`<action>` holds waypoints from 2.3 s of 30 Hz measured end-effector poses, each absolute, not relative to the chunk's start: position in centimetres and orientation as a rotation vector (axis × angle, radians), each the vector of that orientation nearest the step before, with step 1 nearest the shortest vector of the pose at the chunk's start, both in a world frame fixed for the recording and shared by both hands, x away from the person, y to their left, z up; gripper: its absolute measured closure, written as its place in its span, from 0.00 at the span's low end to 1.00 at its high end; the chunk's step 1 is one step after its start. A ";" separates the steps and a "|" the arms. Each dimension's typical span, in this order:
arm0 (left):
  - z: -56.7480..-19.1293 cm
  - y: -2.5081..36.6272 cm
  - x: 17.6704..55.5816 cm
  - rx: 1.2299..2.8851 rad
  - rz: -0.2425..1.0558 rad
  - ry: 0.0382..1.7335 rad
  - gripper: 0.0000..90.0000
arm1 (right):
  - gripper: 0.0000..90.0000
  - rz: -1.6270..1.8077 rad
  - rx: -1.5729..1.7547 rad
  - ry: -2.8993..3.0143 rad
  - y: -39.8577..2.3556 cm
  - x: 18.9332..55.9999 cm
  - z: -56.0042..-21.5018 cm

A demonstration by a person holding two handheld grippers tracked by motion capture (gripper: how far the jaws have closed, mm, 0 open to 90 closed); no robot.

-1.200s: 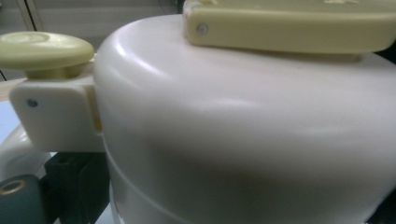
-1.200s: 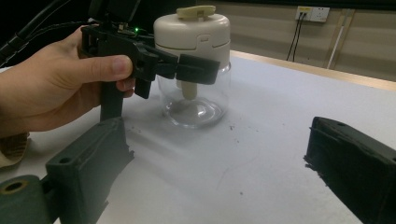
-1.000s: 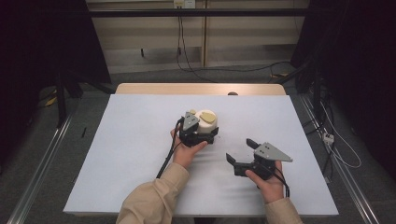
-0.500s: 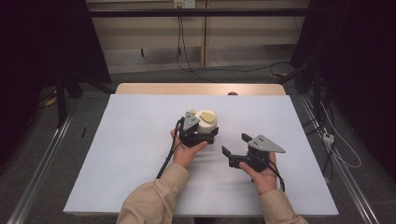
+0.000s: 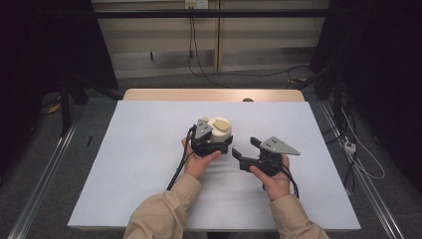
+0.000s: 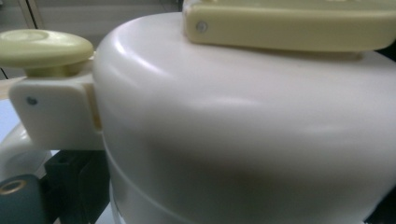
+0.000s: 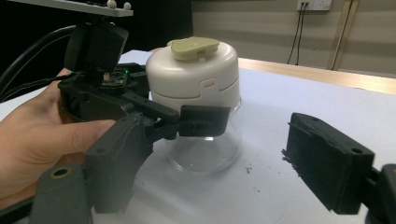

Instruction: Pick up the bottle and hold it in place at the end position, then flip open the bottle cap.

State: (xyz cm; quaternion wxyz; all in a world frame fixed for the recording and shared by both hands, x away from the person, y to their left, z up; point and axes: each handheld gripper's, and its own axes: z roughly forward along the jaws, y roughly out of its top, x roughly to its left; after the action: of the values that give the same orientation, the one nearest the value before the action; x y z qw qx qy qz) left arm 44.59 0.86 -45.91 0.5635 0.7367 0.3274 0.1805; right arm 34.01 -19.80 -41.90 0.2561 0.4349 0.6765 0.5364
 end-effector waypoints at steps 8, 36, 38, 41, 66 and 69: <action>-45.9 0.8 44.6 1.732 0.421 0.773 0.06 | 0.41 1.436 1.152 1.869 -19.7 34.5 -41.4; -45.9 0.8 44.6 1.730 0.415 0.777 0.06 | 0.85 1.354 1.142 1.960 -18.7 36.0 -40.3; -45.9 0.8 44.6 1.730 0.415 0.776 0.06 | 0.87 1.353 1.145 1.969 -18.7 36.1 -40.3; -45.9 0.8 44.6 1.732 0.417 0.775 0.06 | 0.87 1.355 1.146 1.974 -18.6 36.3 -40.2; -45.9 0.8 44.5 1.727 0.416 0.785 0.06 | 1.00 1.343 1.153 2.037 -17.8 37.3 -39.9; -45.9 0.8 44.5 1.728 0.416 0.784 0.06 | 1.00 1.346 1.169 2.029 -17.9 37.5 -39.9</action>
State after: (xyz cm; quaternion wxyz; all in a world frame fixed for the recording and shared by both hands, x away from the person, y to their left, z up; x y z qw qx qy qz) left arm 44.54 0.81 -45.95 0.5642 0.7345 0.3332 0.1768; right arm 37.52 -17.90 -39.89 0.2185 0.4225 0.7330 0.4864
